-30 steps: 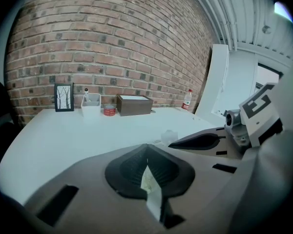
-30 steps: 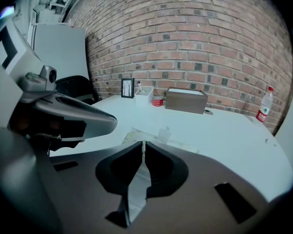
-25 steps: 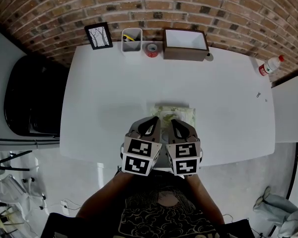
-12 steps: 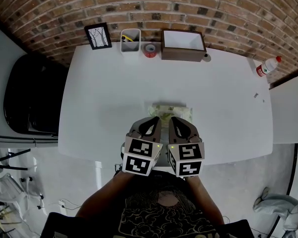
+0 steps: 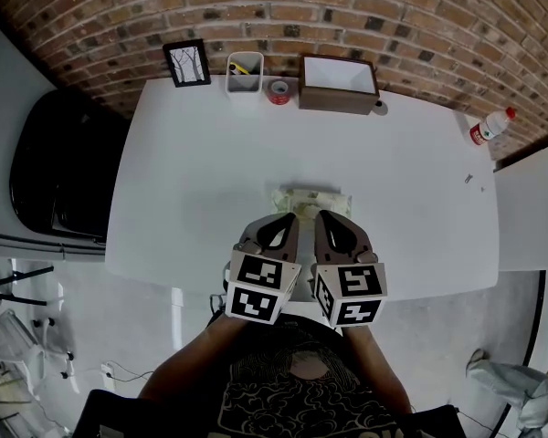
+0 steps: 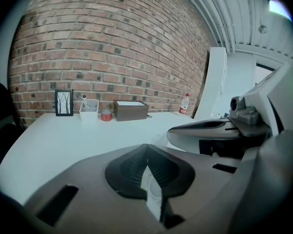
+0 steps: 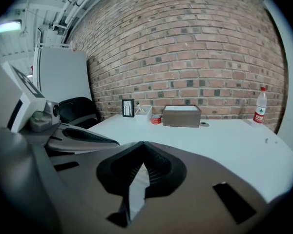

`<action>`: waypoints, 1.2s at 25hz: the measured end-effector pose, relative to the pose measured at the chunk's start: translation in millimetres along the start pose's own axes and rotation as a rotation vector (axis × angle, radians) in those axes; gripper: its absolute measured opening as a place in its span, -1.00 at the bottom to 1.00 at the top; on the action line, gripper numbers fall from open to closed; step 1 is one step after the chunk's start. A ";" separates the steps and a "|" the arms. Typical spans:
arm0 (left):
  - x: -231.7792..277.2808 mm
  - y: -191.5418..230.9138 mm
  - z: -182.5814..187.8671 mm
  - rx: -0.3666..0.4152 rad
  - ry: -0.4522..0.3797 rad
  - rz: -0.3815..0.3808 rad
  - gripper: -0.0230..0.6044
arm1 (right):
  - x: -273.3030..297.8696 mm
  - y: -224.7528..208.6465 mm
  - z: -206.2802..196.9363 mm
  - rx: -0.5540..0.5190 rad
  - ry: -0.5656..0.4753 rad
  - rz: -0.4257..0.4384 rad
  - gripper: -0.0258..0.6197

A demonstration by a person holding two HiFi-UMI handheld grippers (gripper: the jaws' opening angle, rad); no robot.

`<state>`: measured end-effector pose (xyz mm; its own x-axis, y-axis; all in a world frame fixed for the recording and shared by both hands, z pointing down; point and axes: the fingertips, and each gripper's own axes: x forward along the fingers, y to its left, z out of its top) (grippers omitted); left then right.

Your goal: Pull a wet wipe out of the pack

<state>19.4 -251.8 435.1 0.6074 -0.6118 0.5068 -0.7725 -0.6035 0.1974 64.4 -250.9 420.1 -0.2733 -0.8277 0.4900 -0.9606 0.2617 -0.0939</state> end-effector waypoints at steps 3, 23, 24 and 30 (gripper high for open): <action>-3.8 -3.5 -0.3 0.004 -0.008 0.008 -0.89 | -5.8 1.9 5.3 -0.006 -0.020 0.010 -0.87; -30.7 -30.3 -4.8 0.014 -0.046 0.037 -0.89 | -50.3 14.6 29.4 -0.022 -0.142 0.065 -0.87; -32.1 -32.0 -5.5 0.015 -0.048 0.039 -0.89 | -52.9 15.4 29.1 -0.023 -0.146 0.066 -0.87; -39.8 -43.1 -8.1 0.021 -0.060 0.051 -0.89 | -70.9 18.1 29.9 -0.019 -0.183 0.081 -0.87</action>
<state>27.0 -197.2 413.2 0.5777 -0.6715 0.4640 -0.7992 -0.5809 0.1543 64.9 -202.3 357.7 -0.3560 -0.8796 0.3155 -0.9344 0.3391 -0.1090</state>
